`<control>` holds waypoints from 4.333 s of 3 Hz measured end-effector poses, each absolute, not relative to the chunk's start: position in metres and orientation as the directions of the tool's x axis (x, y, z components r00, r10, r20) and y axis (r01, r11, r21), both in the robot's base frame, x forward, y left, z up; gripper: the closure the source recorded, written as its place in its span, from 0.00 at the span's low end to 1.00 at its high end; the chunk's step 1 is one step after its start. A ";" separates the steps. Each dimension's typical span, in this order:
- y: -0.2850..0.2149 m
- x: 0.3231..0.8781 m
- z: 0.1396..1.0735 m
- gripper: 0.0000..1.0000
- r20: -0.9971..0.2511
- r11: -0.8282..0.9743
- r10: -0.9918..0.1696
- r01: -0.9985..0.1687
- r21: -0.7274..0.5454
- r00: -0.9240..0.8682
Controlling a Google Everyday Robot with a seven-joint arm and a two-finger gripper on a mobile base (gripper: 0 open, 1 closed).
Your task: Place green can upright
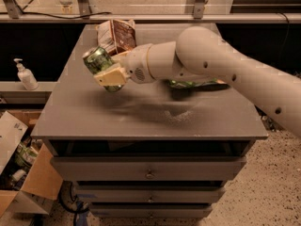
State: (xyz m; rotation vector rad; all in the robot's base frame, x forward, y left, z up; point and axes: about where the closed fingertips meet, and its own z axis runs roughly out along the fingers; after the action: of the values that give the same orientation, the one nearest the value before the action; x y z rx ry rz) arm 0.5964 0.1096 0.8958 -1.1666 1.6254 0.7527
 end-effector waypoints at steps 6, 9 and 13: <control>0.108 0.585 0.869 1.00 -0.979 0.427 -0.173 -0.904 0.026 -0.110; 0.076 0.591 0.852 1.00 -0.977 0.459 -0.160 -0.887 0.056 -0.145; 0.075 0.590 0.853 0.12 -0.976 0.459 -0.160 -0.887 0.057 -0.146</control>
Offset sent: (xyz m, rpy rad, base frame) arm 0.0000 -0.0056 0.0060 0.0715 0.0000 -0.0287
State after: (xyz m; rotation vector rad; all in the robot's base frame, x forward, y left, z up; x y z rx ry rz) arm 0.5900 0.0752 0.8534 -0.9294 1.6108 0.8269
